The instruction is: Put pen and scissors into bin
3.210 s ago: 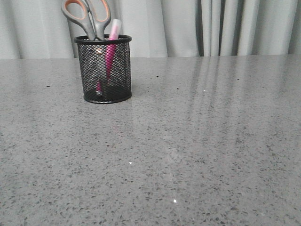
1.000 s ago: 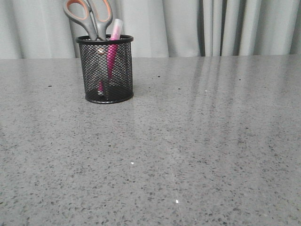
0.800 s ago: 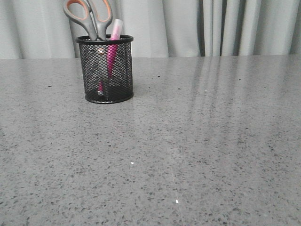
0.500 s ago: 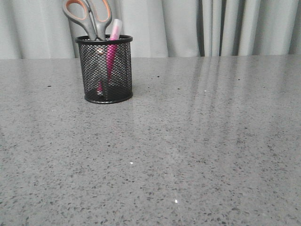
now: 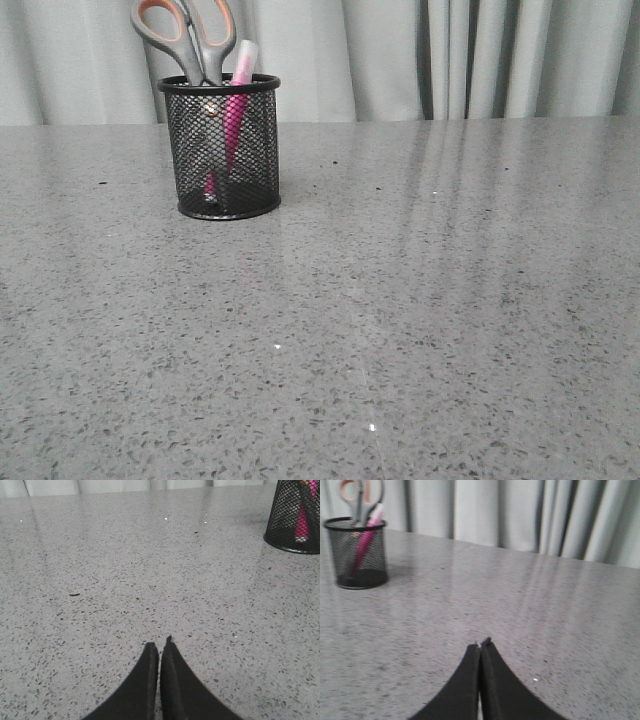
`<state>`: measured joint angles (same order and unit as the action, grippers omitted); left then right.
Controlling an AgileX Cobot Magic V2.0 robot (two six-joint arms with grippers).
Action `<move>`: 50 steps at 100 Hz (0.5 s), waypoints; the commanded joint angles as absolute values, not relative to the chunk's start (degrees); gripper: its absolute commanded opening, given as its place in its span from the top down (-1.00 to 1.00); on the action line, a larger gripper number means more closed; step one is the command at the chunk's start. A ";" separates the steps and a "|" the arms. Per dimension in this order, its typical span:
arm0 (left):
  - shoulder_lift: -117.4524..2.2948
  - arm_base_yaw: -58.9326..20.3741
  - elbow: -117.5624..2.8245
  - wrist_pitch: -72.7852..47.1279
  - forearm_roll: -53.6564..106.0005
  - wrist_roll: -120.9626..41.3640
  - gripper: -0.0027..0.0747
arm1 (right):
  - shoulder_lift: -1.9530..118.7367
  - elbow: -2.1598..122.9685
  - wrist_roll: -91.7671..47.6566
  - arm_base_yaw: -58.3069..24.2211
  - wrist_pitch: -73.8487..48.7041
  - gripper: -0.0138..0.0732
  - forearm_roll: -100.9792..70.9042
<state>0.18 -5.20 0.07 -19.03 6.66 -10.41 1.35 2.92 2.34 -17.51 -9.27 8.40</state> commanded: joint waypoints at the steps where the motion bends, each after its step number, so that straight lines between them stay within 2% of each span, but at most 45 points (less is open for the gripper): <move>1: 2.02 -5.04 2.61 -15.90 6.91 -9.77 0.98 | 2.16 0.59 -0.40 -14.01 2.35 0.82 6.71; 7: 2.02 -5.04 2.61 -15.90 6.91 -9.77 0.98 | 2.16 -1.64 -0.40 -12.16 4.18 0.82 6.56; 20: 2.02 -5.04 2.61 -15.90 6.91 -9.77 0.98 | 2.08 -1.38 -0.40 -9.62 -4.20 0.82 4.61; 43: 2.02 -5.04 2.61 -15.90 6.91 -9.77 0.98 | 2.08 -1.38 -0.40 -9.62 -14.94 0.82 3.61; 50: 2.02 -5.04 2.61 -15.90 6.91 -9.77 0.98 | 2.08 -1.49 -0.40 -9.62 -14.98 0.82 3.61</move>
<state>0.18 -5.20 0.07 -19.03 6.66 -10.41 1.35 -0.65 0.00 -9.90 -17.57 3.63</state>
